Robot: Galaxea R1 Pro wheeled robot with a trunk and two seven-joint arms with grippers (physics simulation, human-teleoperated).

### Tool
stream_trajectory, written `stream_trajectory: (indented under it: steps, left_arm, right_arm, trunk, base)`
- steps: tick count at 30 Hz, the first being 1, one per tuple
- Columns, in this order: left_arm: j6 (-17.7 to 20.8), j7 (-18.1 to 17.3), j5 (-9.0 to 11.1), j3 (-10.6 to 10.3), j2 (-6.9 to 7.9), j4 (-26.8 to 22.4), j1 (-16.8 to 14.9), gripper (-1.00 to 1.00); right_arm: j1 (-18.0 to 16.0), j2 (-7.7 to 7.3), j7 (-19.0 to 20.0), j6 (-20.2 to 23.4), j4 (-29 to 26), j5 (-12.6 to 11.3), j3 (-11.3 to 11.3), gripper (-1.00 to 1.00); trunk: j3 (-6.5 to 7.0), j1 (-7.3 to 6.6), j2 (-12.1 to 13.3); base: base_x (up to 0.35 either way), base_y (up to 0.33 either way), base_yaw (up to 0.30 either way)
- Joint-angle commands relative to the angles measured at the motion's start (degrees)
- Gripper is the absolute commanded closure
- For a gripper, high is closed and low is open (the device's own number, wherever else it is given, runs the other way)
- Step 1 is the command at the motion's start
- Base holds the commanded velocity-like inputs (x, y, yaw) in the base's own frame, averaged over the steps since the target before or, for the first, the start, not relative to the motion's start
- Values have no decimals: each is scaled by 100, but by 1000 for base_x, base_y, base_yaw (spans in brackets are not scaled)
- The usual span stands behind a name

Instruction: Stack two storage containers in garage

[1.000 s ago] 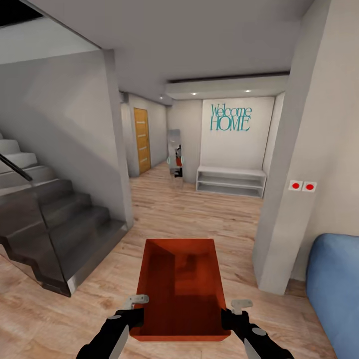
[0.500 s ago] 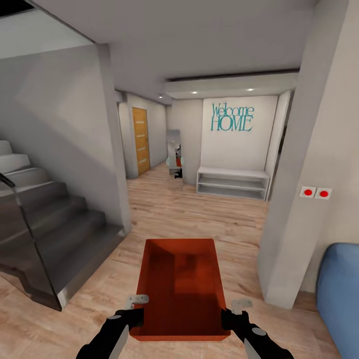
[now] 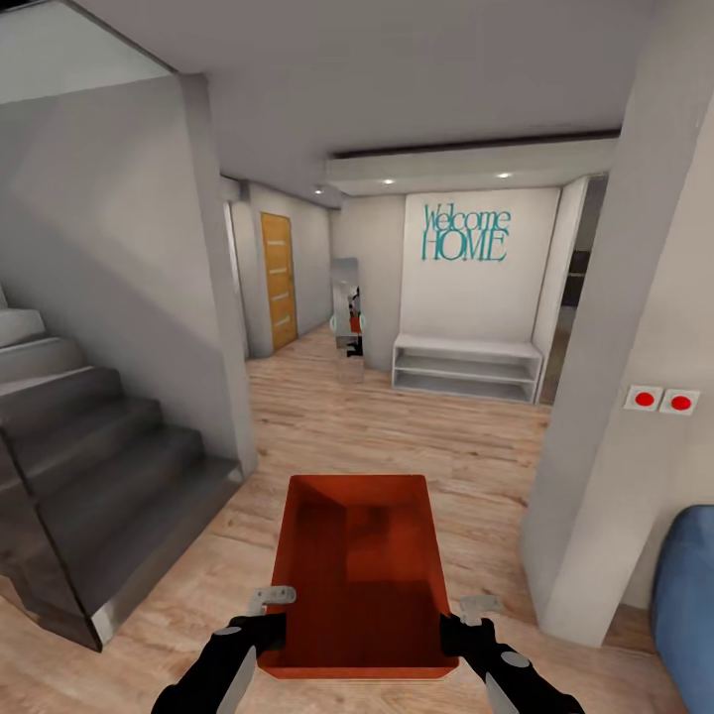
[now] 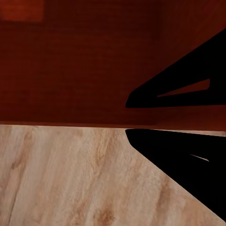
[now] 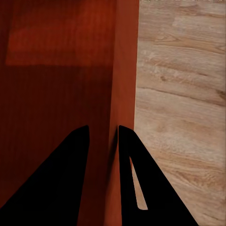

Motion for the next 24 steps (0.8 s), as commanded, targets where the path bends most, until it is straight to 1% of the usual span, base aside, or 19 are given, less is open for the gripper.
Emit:
stream_trajectory:
  steps: [1, 9, 16, 19, 24]
  left_arm:
    - [42, 57, -90, 88, 182, -3, -3, 100]
    - [42, 58, -90, 88, 182, -3, -3, 100]
    - [35, 56, -90, 88, 190, -3, -3, 100]
    - [39, 56, -90, 88, 191, -3, -3, 100]
    - [41, 56, -90, 88, 191, -3, -3, 100]
  right_arm:
    - [1, -38, 48, -19, -9, -45, 157, 100]
    - [1, -38, 48, -19, -9, -45, 157, 100]
    - [1, -38, 48, -19, -9, -45, 159, 100]
    - [1, -38, 48, -19, -9, -45, 157, 100]
    - [1, -38, 48, -19, -9, -45, 158, 100]
  trunk:
    - [-1, 5, -3]
    - [-1, 5, -3]
    - [-1, 5, -3]
    - [-1, 5, -3]
    - [-1, 5, -3]
  base:
    - [326, 0, 0]
    - [318, 0, 0]
    - [62, 0, 0]
    - [214, 0, 0]
    - [308, 0, 0]
